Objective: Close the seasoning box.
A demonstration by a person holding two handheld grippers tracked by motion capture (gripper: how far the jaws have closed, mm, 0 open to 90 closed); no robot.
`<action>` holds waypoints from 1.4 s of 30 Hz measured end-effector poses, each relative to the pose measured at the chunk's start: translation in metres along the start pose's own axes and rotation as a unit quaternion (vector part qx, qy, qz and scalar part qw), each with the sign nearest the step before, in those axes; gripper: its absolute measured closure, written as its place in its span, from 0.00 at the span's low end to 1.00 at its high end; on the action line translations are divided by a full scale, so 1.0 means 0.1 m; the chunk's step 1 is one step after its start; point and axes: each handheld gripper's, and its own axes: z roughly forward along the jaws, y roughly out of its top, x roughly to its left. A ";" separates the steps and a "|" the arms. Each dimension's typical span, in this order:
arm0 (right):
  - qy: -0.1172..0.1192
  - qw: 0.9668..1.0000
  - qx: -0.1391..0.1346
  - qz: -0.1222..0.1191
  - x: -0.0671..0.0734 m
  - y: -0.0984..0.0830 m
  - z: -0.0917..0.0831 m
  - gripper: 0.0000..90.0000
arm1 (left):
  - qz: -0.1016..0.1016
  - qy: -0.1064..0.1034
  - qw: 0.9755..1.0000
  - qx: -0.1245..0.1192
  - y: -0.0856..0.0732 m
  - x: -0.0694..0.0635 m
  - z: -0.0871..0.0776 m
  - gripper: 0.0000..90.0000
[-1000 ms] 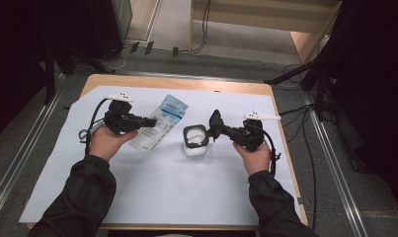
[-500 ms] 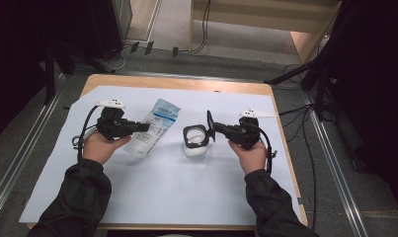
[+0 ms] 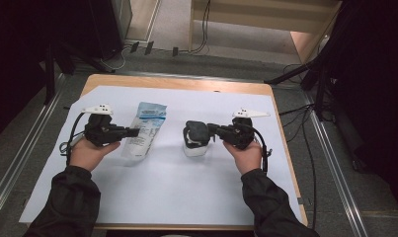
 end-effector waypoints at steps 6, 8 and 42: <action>-0.010 1.000 -0.007 -0.001 -0.06 0.02 -0.07 1.00 | -0.007 0.006 1.000 0.006 -0.11 0.02 -0.11 1.00; -0.015 1.000 -0.007 0.002 -0.08 0.03 -0.10 1.00 | -0.004 0.004 1.000 0.009 -0.14 0.01 -0.13 1.00; -0.101 0.995 -0.009 0.016 -0.48 -0.20 -0.54 0.74 | 0.020 -0.002 1.000 -0.002 -0.35 -0.08 -0.33 0.65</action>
